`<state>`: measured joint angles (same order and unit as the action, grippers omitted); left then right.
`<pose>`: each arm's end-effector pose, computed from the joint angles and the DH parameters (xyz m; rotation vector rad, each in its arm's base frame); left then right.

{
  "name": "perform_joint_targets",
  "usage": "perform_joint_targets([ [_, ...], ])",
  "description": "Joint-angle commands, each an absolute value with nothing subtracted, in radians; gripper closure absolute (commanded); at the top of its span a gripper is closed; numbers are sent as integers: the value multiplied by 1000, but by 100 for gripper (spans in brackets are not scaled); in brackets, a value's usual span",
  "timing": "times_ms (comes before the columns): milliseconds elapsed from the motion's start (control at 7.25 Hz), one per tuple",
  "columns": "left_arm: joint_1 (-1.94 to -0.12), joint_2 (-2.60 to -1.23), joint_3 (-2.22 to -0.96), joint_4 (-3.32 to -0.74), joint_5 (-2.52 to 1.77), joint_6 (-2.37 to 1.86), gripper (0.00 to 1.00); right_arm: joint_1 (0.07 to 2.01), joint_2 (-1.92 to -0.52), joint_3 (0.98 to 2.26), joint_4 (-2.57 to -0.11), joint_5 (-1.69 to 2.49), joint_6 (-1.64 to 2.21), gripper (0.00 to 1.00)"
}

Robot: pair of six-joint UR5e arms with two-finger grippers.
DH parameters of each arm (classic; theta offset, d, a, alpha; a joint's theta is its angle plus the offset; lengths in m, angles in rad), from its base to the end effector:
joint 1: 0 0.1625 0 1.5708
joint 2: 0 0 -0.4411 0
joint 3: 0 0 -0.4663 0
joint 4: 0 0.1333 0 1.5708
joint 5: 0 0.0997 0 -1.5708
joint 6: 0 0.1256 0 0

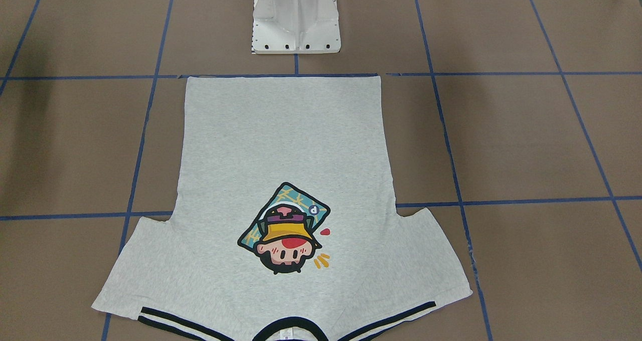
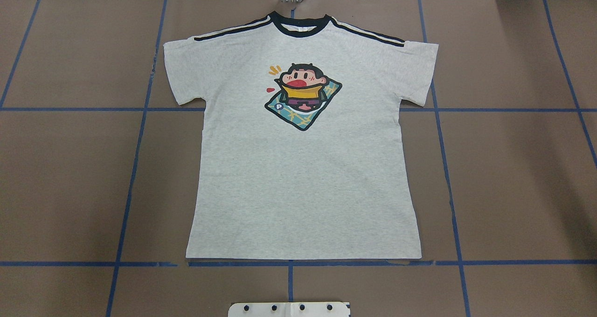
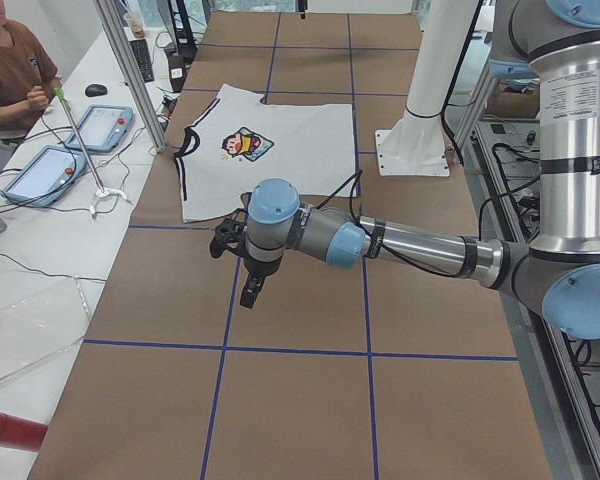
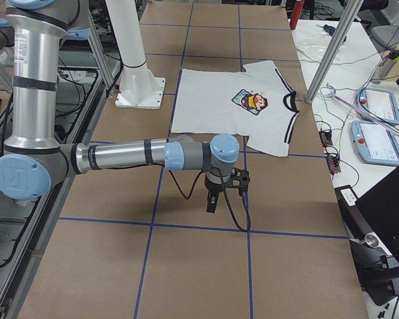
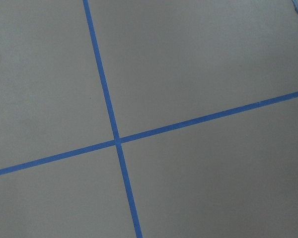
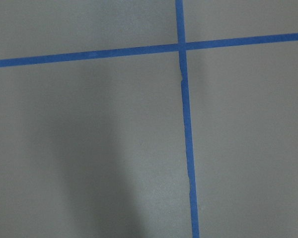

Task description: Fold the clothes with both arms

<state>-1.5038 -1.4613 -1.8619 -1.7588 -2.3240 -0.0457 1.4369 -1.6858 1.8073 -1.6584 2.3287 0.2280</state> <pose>-0.0114 -0.5385 0.5662 0.3095 0.7633 0.1592 -0.0222 -0.5166 0.6320 -0.1047 -0.7514 0.0767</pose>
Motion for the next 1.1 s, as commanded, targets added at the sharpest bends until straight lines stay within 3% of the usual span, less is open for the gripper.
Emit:
perform_joint_targets([
  [0,-1503,-1457,-1876,-1756,-2327,-48,0,1439,-1684,1804,-1658,2341,229,0],
  [966,-1502,-1459,-1881,-1772,-2390,-49,0,1382,-1640,1795,-1488,2345,275,0],
])
